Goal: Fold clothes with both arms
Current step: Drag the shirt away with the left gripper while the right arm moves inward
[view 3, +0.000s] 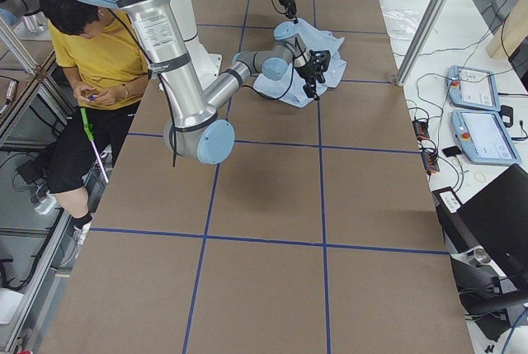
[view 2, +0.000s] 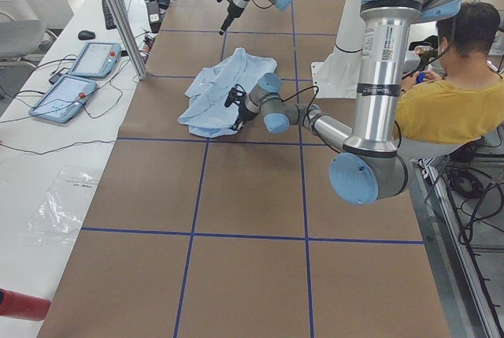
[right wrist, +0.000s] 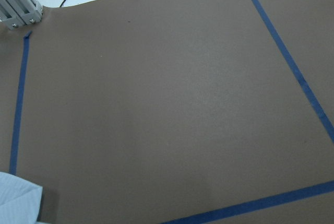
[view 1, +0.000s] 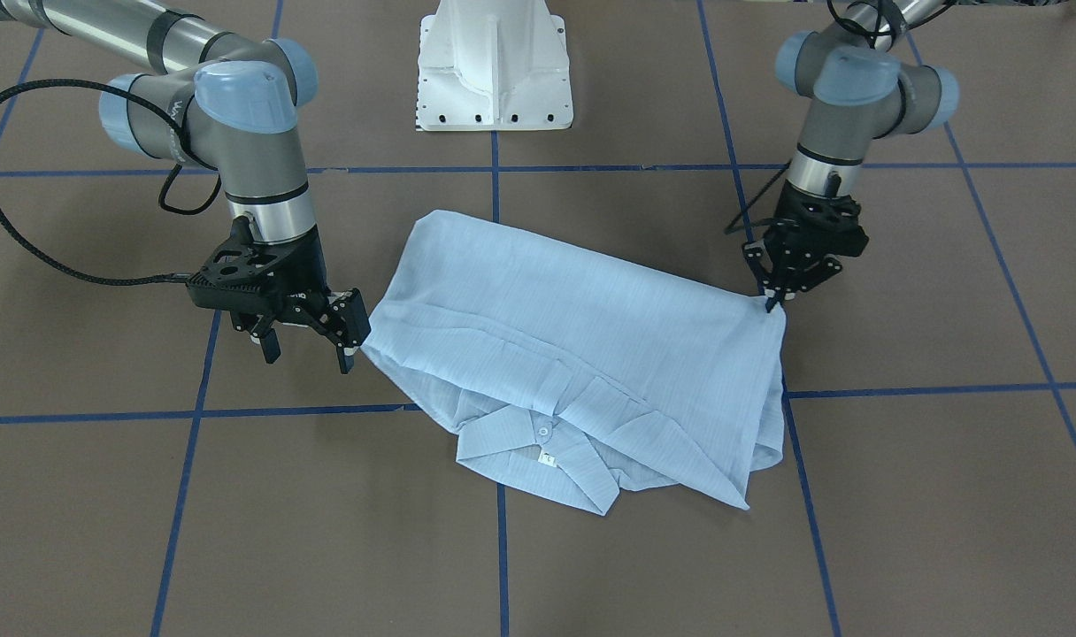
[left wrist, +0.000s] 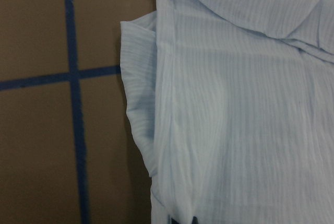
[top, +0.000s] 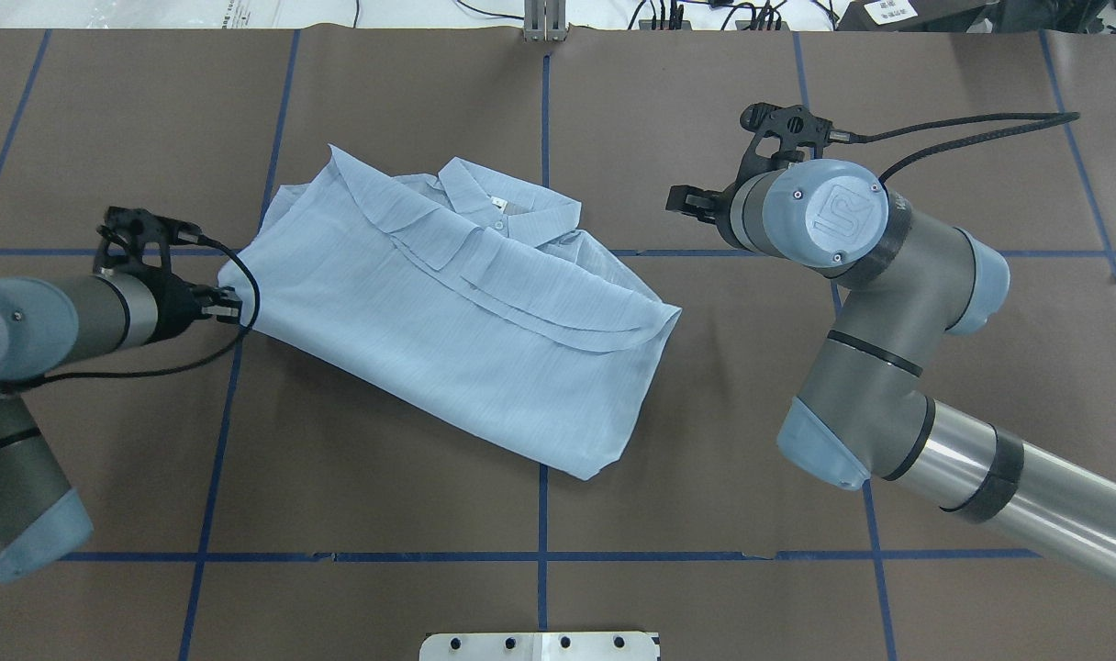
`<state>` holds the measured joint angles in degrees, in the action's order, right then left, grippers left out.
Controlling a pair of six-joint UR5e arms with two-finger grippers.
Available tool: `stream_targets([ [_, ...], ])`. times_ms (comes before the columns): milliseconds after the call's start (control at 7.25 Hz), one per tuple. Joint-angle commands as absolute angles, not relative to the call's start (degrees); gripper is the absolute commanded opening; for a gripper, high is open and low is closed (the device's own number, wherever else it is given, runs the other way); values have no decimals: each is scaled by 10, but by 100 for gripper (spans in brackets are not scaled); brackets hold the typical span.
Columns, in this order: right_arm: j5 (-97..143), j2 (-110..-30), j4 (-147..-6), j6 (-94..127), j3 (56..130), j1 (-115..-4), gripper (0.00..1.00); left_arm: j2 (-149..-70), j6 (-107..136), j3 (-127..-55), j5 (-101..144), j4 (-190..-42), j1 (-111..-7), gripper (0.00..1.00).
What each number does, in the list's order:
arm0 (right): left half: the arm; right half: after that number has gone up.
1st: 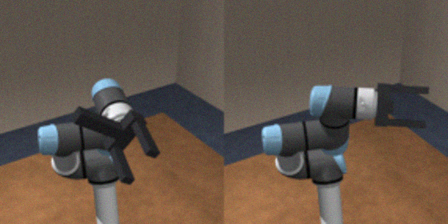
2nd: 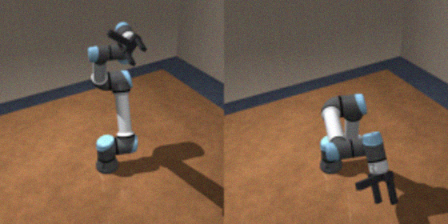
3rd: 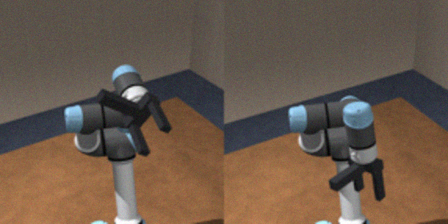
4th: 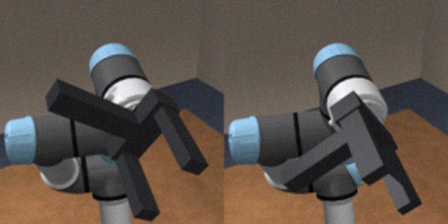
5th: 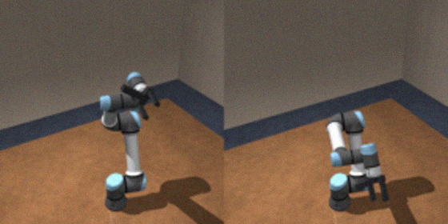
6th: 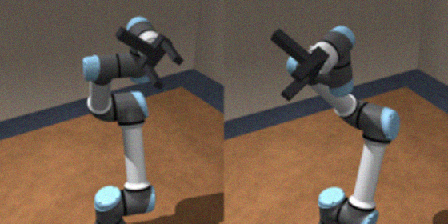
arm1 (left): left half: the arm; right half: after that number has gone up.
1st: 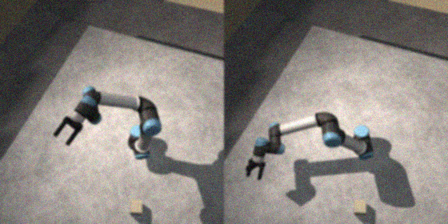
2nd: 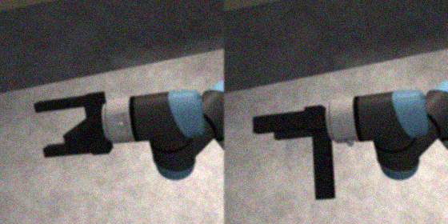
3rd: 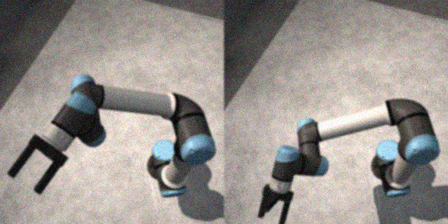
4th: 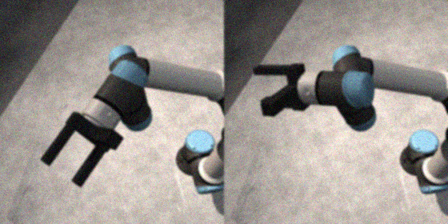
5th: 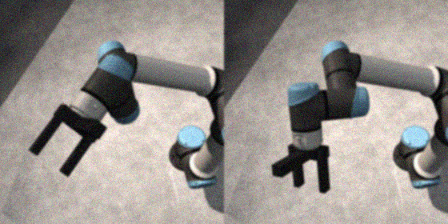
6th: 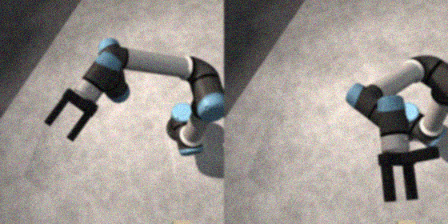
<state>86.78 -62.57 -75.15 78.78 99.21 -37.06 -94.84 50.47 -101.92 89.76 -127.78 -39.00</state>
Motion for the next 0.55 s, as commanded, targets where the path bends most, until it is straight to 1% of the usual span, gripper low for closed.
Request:
stream_targets([
  [0,867,-623,-751,788,992,-366,100,-1036,424,-905,897,-1277,-488,0],
  [276,867,-606,-751,795,991,-358,100,-1195,380,-712,877,-1281,-538,0],
  [414,867,-594,-751,803,989,-352,100,-1243,379,-641,869,-1308,-544,0],
])
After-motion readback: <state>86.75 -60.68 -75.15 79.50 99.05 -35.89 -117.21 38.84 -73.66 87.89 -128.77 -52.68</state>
